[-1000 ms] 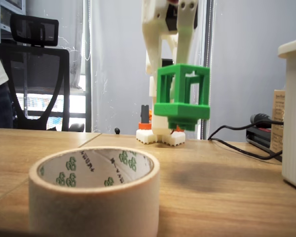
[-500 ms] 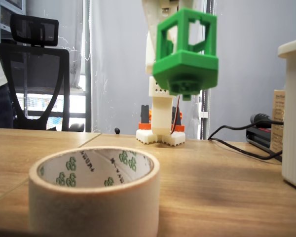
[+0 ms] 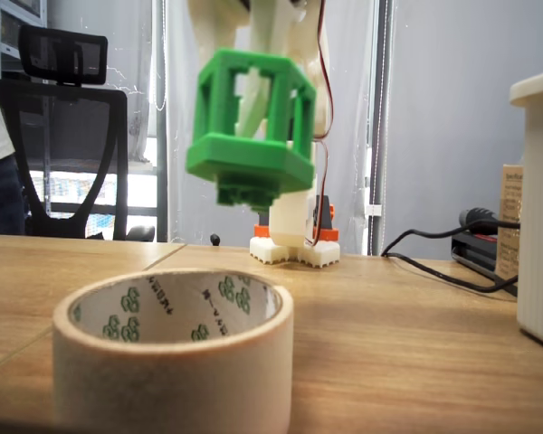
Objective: Grasp a component and put it in the bin.
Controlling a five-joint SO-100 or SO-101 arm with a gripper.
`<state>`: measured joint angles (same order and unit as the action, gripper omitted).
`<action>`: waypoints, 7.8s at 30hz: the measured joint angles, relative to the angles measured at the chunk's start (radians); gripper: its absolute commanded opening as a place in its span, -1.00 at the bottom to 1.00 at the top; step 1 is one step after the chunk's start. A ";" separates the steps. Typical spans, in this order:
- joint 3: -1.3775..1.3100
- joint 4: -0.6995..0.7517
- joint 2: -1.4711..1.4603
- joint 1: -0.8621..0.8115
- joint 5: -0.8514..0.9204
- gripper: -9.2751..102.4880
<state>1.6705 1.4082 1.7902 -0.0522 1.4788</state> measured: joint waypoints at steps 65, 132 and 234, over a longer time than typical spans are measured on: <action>0.035 -0.325 -0.210 -0.029 0.000 -0.61; 0.703 -0.321 0.936 -0.422 0.040 -0.83; 1.505 -0.021 1.554 -0.644 0.290 -0.82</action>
<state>3.1753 1.3867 3.3441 -0.6964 1.7687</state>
